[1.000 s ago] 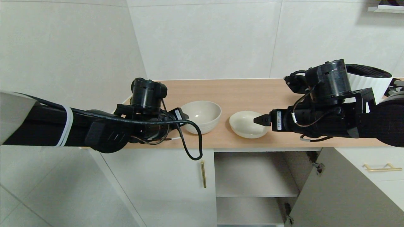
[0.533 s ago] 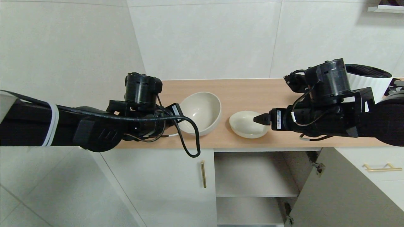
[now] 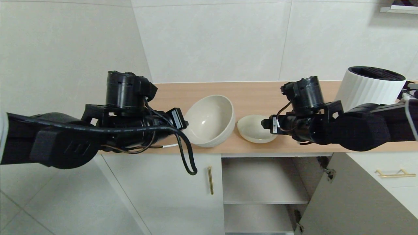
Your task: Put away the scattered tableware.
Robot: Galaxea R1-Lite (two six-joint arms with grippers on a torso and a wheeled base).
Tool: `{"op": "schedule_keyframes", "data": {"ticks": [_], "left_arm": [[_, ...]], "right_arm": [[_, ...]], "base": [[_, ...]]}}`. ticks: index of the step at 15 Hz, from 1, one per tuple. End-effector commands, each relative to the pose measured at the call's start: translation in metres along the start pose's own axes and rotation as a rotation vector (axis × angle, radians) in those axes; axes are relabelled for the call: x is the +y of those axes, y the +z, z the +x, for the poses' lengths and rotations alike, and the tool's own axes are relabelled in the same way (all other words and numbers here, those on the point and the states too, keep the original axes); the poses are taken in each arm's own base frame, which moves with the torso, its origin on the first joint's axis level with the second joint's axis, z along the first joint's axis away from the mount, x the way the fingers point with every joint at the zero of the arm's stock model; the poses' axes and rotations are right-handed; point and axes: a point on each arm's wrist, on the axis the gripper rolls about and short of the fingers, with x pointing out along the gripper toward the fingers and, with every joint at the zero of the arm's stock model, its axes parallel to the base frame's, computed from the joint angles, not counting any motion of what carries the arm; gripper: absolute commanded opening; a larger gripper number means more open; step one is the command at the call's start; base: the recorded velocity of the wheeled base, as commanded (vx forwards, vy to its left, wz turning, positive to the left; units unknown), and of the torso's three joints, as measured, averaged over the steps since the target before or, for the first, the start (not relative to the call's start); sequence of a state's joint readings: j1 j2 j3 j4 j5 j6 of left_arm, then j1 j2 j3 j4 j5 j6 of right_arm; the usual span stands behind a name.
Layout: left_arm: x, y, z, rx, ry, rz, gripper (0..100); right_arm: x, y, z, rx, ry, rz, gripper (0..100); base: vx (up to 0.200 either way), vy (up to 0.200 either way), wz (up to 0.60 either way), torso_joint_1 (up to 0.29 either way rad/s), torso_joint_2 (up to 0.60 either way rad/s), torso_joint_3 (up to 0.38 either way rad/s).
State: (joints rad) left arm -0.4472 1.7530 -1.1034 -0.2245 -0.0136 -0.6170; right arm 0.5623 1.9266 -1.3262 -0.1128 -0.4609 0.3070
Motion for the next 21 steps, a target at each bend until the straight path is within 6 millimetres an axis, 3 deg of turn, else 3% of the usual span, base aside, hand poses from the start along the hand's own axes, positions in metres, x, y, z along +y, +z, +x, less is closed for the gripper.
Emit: {"op": "schedule_keyframes", "data": {"ticks": [1,5,9,10,18,20,21], "left_arm": [[-0.003,0.004,-0.02,-0.021,-0.035,0.002,0],[-0.003,0.004,-0.019,-0.018,-0.033,0.002,0],[-0.003,0.004,-0.019,-0.02,-0.034,0.002,0],[-0.003,0.004,-0.02,-0.02,-0.036,0.002,0],[-0.004,0.006,-0.024,-0.028,-0.04,0.002,0],[-0.004,0.005,-0.027,-0.03,-0.041,0.008,0],[-0.002,0.002,-0.031,-0.025,-0.037,0.043,0]], "right_arm": [[0.005,-0.016,0.028,0.028,-0.039,-0.012,100],[-0.007,-0.013,0.047,0.028,-0.081,0.026,100],[-0.007,-0.012,0.048,0.024,-0.077,0.044,100],[-0.007,-0.012,0.048,0.024,-0.077,0.044,0],[-0.008,-0.006,0.041,0.013,-0.069,0.058,0],[-0.012,-0.001,0.03,0.004,-0.064,0.064,0],[-0.017,0.005,0.011,0.007,-0.03,0.071,0]], "base": [[0.0,0.0,0.0,0.0,0.0,0.0],[0.0,0.0,0.0,0.0,0.0,0.0],[0.0,0.0,0.0,0.0,0.0,0.0],[0.0,0.0,0.0,0.0,0.0,0.0],[0.0,0.0,0.0,0.0,0.0,0.0],[0.0,0.0,0.0,0.0,0.0,0.0],[0.0,0.0,0.0,0.0,0.0,0.0]]}}
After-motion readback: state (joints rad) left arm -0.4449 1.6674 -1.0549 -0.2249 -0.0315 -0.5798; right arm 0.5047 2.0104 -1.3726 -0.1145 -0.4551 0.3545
